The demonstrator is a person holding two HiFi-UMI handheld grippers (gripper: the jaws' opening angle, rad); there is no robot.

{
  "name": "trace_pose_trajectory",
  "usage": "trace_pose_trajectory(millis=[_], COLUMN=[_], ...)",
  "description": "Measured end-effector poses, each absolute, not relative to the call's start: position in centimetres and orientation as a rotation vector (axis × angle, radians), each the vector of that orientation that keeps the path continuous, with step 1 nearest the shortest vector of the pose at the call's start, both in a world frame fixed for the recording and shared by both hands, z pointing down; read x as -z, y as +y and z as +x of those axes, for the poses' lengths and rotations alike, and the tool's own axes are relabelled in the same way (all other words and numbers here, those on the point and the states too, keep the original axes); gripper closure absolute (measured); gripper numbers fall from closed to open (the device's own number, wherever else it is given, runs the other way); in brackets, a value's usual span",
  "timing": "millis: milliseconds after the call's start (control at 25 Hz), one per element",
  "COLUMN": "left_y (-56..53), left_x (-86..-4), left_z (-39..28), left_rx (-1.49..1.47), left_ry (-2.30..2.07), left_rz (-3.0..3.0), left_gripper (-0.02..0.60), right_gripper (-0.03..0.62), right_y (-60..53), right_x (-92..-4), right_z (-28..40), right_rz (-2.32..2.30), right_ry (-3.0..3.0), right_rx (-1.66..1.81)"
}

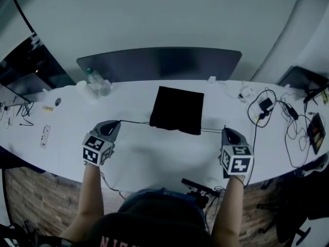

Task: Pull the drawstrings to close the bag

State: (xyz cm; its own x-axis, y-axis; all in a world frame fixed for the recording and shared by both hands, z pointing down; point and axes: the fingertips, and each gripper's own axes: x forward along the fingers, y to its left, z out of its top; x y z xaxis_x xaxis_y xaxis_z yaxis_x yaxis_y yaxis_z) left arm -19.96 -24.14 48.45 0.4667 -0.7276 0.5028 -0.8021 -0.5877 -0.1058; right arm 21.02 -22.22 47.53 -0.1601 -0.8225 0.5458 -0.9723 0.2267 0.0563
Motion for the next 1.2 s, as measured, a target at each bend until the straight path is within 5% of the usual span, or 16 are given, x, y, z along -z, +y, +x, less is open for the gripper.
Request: trace_pose_trajectory(millis=[1200], left_y=[-25.6], left_x=[-48.2], left_z=[-23.3], left_rx=[-0.802], left_ry=[-1.569], left_rz=[2.425], left_gripper=[0.583], right_gripper=[0.587], right_y=[-21.8], right_x=[-46.0], right_z=[24.5], right_rz=[1.767], right_ry=[-1.777], right_rx=[-0.195])
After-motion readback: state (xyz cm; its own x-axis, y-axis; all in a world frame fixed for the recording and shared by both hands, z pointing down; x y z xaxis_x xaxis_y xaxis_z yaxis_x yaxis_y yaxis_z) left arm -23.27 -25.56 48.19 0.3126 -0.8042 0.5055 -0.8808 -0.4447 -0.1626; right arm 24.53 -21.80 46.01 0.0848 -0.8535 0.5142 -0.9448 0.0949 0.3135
